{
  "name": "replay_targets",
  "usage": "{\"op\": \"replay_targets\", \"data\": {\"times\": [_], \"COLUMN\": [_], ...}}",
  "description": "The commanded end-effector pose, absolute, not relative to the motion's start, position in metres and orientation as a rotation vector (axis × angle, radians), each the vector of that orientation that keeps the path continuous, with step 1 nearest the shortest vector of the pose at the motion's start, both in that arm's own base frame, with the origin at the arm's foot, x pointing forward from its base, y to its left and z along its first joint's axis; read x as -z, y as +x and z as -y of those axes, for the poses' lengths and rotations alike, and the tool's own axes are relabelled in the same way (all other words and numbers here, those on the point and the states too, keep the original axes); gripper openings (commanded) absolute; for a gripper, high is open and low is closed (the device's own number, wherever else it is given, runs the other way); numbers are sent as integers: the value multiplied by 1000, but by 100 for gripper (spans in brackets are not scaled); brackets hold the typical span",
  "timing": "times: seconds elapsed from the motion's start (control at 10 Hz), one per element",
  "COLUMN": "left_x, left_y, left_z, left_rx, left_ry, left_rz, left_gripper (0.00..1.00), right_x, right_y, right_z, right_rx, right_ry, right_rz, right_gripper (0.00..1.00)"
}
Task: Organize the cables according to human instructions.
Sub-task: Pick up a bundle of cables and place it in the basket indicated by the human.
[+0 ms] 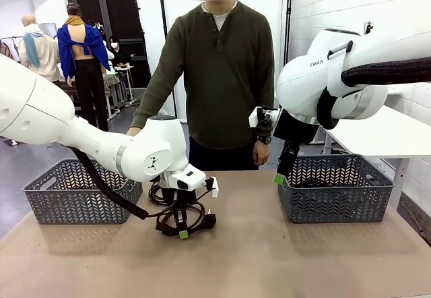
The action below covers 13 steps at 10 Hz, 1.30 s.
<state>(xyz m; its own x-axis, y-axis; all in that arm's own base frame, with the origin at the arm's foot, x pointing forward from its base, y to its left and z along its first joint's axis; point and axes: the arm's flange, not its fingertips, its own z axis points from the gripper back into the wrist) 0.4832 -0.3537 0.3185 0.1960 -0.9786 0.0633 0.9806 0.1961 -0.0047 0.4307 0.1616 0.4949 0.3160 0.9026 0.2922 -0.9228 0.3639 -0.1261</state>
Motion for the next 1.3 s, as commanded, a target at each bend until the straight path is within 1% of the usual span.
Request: {"op": "replay_targets", "data": {"times": [0.0,0.4,0.6,0.8,1.2], "left_x": [-349,-435,-471,-500,-525], "left_y": [471,455,459,464,472], "left_z": [355,348,323,285,219], "left_rx": [1324,1412,1472,1529,1579], "left_ry": [33,77,121,94,125], "left_rz": [95,128,140,181,192], "left_gripper": [0,0,0,0,0], "right_x": [-494,-494,-494,-494,-494], "right_y": [431,431,431,431,431], "right_z": [-161,-161,-161,-161,-161], "right_rx": [-1200,-1200,-1200,-1200,-1200], "right_ry": [69,69,69,69,69], "right_rz": [339,339,339,339,339], "right_gripper": [100,100,100,100,100]}}
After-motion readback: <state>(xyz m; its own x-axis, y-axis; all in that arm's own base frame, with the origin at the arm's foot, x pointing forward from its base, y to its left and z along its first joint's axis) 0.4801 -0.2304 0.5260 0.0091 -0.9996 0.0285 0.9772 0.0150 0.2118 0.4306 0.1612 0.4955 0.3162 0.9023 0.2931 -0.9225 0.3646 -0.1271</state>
